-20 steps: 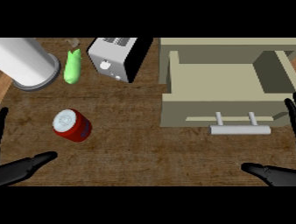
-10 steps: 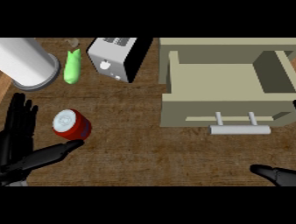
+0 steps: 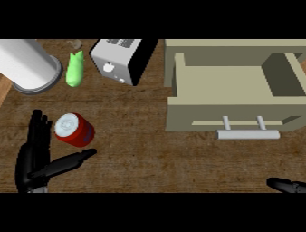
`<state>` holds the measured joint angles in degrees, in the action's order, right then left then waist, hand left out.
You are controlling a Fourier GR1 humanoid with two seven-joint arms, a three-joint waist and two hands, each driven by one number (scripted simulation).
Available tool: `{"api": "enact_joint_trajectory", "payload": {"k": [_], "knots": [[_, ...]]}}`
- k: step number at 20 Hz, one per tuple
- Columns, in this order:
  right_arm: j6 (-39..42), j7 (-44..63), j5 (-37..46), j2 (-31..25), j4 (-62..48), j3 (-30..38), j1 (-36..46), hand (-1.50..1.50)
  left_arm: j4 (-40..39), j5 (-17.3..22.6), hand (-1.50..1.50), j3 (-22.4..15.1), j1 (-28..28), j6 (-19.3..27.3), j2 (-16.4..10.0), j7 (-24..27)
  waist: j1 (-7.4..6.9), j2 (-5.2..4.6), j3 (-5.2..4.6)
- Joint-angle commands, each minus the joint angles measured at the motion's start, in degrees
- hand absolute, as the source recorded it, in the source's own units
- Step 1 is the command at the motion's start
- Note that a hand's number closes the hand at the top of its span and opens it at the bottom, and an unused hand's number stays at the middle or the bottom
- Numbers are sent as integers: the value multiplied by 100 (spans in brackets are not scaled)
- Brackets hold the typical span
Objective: Pick up the can, place it into the drawer and close the drawer
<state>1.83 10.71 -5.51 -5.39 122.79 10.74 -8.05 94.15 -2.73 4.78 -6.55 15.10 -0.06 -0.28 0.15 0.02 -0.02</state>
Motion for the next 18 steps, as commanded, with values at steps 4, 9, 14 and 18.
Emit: {"api": "enact_joint_trajectory", "payload": {"k": [4,9,14,18], "knots": [[177,276,-351,-234,22,474,106,-150,-1335,221,-150,328,316,133,4,961,1,-2,1],[115,309,-151,43,493,312,-137,-150,-1862,540,-150,528,436,7,-74,1302,0,0,1],[511,220,-398,-68,479,500,-356,-150,-2589,705,-150,752,474,-259,-275,1749,3,1,2],[265,334,-69,53,467,409,-75,-150,-3401,897,-150,963,920,-392,-432,2135,-3,-2,1]]}}
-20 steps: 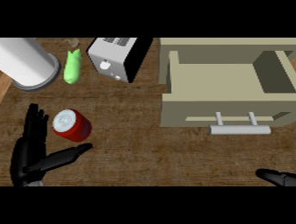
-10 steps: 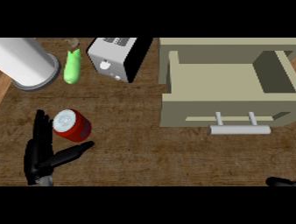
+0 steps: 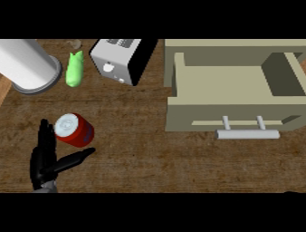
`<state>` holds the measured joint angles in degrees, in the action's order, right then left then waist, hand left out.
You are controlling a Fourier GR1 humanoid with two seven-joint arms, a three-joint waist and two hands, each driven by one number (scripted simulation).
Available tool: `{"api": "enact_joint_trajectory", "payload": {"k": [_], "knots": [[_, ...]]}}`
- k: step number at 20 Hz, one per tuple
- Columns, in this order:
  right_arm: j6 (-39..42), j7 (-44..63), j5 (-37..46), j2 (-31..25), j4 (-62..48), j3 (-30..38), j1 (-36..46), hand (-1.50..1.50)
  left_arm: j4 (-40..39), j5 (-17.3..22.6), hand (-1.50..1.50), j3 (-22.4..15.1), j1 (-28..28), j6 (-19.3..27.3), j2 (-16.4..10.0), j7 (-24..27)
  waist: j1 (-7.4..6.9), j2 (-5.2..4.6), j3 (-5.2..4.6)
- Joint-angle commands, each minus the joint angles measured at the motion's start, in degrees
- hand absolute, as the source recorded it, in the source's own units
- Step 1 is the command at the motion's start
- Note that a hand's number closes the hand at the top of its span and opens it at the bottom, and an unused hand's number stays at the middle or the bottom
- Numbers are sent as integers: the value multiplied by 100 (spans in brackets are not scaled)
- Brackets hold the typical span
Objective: Pick up the can, place it into the drawer and close the drawer
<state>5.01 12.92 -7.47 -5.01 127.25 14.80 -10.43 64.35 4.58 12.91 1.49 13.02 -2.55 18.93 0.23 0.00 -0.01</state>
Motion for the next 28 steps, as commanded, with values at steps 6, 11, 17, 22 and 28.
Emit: {"api": "enact_joint_trajectory", "payload": {"k": [6,11,17,22,28], "knots": [[-213,524,263,94,341,-160,314,-150,-2122,344,-150,592,1088,-168,-454,862,14,-8,-4],[236,558,-391,-159,334,417,98,-150,-2616,461,-150,530,1331,-325,-466,1284,16,-1,-1],[285,-17,-18,-81,-391,315,306,-150,-3619,438,-150,568,2068,-412,-646,1620,33,-13,-2],[308,131,-11,28,5,176,139,-150,-4195,410,-150,497,2434,-942,-817,1686,65,-18,-5],[129,287,156,20,-25,160,390,-150,-4765,486,150,556,2756,-1362,-729,2221,62,-26,-7]]}}
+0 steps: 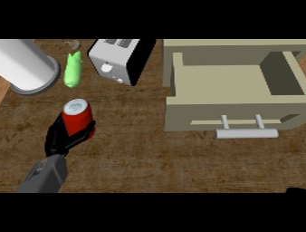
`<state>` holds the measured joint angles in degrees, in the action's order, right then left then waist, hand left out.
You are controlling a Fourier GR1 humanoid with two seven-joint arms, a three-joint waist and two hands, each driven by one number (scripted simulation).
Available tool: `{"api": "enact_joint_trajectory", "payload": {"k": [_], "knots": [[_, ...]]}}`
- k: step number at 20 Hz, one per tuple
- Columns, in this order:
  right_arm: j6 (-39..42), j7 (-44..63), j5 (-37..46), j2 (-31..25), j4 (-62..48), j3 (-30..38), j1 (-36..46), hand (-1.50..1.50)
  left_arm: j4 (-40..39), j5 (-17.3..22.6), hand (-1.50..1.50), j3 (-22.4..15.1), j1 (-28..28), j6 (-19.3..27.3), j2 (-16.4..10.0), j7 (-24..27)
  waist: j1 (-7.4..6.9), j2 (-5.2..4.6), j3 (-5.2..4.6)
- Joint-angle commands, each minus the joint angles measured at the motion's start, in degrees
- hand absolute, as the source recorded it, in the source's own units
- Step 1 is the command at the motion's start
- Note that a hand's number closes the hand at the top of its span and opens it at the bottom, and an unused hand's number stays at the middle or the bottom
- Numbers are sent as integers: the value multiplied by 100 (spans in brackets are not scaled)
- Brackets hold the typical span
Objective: Pick up the can, place it into the drawer and close the drawer
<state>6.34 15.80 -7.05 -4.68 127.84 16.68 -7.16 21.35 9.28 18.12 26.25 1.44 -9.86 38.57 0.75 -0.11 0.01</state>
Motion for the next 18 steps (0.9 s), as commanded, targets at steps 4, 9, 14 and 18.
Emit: {"api": "enact_joint_trajectory", "payload": {"k": [4,9,14,18], "knots": [[-22,4,236,109,166,-147,-34,-150,-277,92,150,8,396,-239,32,184,-14,-3,-6],[-18,139,7,-84,188,192,73,-150,-185,110,150,-56,492,-411,52,304,-15,1,-5],[-168,92,283,40,26,-11,234,-150,-279,-57,150,-304,829,-401,410,191,-10,-5,-6],[139,-304,12,-41,-167,263,-35,-150,-31,-149,150,-483,1276,-296,527,-216,-12,6,-1]]}}
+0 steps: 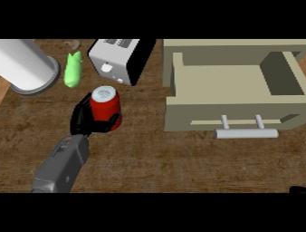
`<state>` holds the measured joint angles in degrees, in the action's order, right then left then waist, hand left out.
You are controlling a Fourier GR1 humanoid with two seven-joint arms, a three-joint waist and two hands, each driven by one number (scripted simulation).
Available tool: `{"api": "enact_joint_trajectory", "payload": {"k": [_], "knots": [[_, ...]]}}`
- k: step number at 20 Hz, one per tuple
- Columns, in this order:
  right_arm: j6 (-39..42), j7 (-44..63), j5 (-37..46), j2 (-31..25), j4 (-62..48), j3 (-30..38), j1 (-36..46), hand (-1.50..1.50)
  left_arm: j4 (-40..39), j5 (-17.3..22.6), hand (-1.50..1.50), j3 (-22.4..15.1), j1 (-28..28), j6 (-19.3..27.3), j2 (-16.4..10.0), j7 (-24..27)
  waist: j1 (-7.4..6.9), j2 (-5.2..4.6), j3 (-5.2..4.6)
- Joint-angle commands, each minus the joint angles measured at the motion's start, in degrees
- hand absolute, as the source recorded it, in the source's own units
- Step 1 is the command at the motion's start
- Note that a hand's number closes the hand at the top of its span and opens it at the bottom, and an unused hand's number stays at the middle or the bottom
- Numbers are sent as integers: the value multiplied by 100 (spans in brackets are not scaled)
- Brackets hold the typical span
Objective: Pick up the can, place it into the drawer and close the drawer
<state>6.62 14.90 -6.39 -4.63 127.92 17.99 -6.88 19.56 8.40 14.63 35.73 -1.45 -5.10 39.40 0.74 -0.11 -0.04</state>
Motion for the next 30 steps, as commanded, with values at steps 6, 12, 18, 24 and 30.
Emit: {"api": "enact_joint_trajectory", "payload": {"k": [6,12,18,24,30], "knots": [[-241,233,404,49,296,-121,105,-150,738,-157,150,-474,368,180,413,-869,-53,17,4],[-126,315,24,-139,207,211,129,-150,1868,-26,150,-1152,1072,762,503,-2117,-71,60,9],[13,371,-99,-106,267,162,-32,-150,3280,284,150,-1620,1152,1217,508,-3572,-64,52,8],[-137,81,405,10,-22,-43,170,-150,3872,293,150,-2084,1845,1836,509,-4506,-72,34,8],[-148,117,207,26,82,61,156,-150,3087,363,150,-2227,2936,2194,509,-4857,54,4,8]]}}
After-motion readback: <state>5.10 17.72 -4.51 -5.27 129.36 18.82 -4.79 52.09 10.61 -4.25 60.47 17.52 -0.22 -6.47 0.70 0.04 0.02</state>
